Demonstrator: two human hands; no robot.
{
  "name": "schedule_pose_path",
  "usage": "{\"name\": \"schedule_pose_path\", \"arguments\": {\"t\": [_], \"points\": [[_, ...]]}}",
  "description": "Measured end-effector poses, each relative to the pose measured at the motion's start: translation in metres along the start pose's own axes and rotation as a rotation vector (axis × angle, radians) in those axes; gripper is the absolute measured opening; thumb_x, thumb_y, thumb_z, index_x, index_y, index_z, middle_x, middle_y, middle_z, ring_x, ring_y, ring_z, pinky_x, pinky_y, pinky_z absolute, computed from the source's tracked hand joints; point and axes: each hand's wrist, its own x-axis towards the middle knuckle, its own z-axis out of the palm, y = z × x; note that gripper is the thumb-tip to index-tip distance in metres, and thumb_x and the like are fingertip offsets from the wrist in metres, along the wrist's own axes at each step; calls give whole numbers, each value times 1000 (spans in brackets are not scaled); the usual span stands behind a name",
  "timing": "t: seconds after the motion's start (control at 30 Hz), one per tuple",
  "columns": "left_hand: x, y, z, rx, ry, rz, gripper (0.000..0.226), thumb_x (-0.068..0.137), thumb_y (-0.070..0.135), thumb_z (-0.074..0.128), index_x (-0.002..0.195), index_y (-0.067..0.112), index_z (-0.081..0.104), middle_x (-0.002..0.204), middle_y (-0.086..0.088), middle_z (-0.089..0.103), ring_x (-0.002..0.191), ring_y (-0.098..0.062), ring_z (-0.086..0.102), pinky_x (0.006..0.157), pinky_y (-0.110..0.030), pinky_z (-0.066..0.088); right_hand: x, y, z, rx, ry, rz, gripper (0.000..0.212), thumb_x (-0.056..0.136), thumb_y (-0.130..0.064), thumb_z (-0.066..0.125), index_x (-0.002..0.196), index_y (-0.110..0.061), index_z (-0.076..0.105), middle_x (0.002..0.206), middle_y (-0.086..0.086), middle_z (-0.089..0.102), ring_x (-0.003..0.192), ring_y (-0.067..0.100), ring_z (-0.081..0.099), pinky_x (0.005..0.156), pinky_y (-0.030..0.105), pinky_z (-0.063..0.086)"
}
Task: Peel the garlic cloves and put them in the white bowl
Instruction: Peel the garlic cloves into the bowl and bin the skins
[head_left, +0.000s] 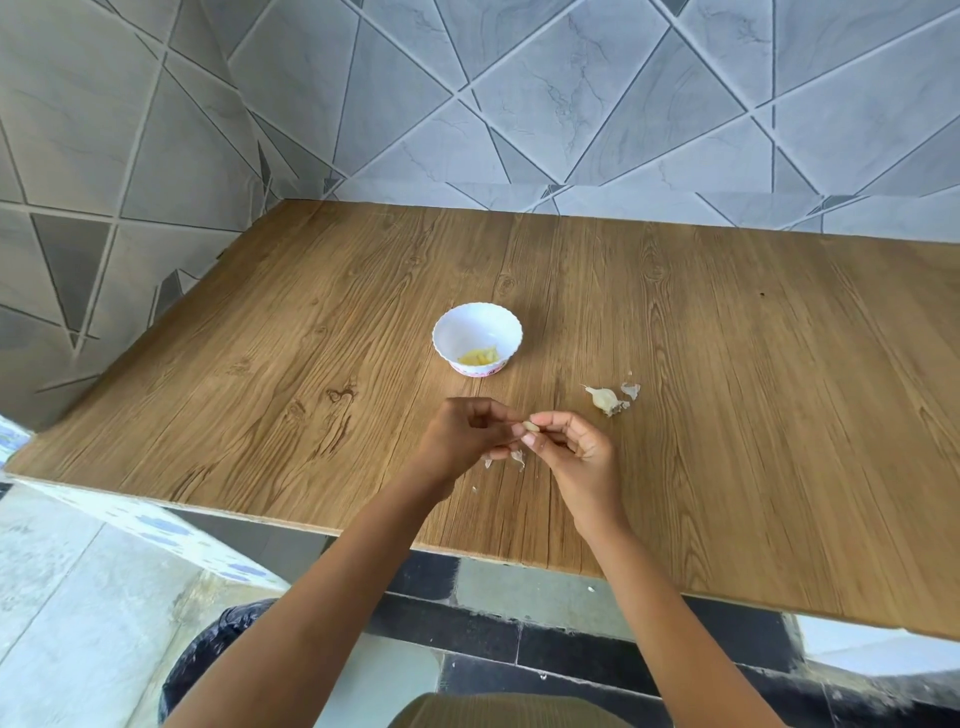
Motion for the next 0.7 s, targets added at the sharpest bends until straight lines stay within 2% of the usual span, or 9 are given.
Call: {"name": "schedule_pose_path", "arguments": {"t": [0.1, 0.3, 0.4, 0.5, 0.7], "points": [[2, 0, -4, 13, 2, 35, 7, 85, 0, 66, 91, 2, 69, 75, -11, 68, 69, -18, 63, 68, -25, 55, 0, -2, -1, -23, -24, 13, 18, 80, 4, 69, 92, -10, 68, 87, 2, 70, 79, 3, 67, 71, 17, 51], [3, 5, -7, 80, -31, 87, 9, 84, -2, 65, 86, 6, 69, 69, -4, 68, 60, -8, 61, 65, -21, 51, 1, -4, -6, -99, -67, 33, 16, 81, -3, 70, 90, -16, 69, 85, -1, 72, 75, 4, 67, 69, 19, 52], [2, 6, -7, 61, -45, 84, 10, 85, -2, 65, 87, 7, 69, 70, -4, 67, 61, -7, 62, 65, -19, 51, 2, -8, -7, -111, -86, 50, 15, 81, -3, 70, 88, -17, 70, 81, -3, 72, 73, 6, 68, 67, 20, 54], [2, 6, -7, 47, -53, 76, 13, 86, -3, 63, 89, 8, 69, 76, -9, 67, 69, -13, 63, 69, -21, 53, 2, -15, -8, -61, -112, 83, 14, 82, -2, 69, 86, -15, 70, 71, -9, 71, 65, 2, 66, 61, 15, 51], [1, 5, -6, -63, -65, 10, 10, 87, 0, 63, 92, 6, 68, 82, -7, 70, 78, -14, 68, 74, -22, 56, 1, -14, -5, 14, -69, 134, 8, 83, -3, 67, 87, -9, 70, 74, 3, 71, 63, 5, 65, 61, 16, 51]]}}
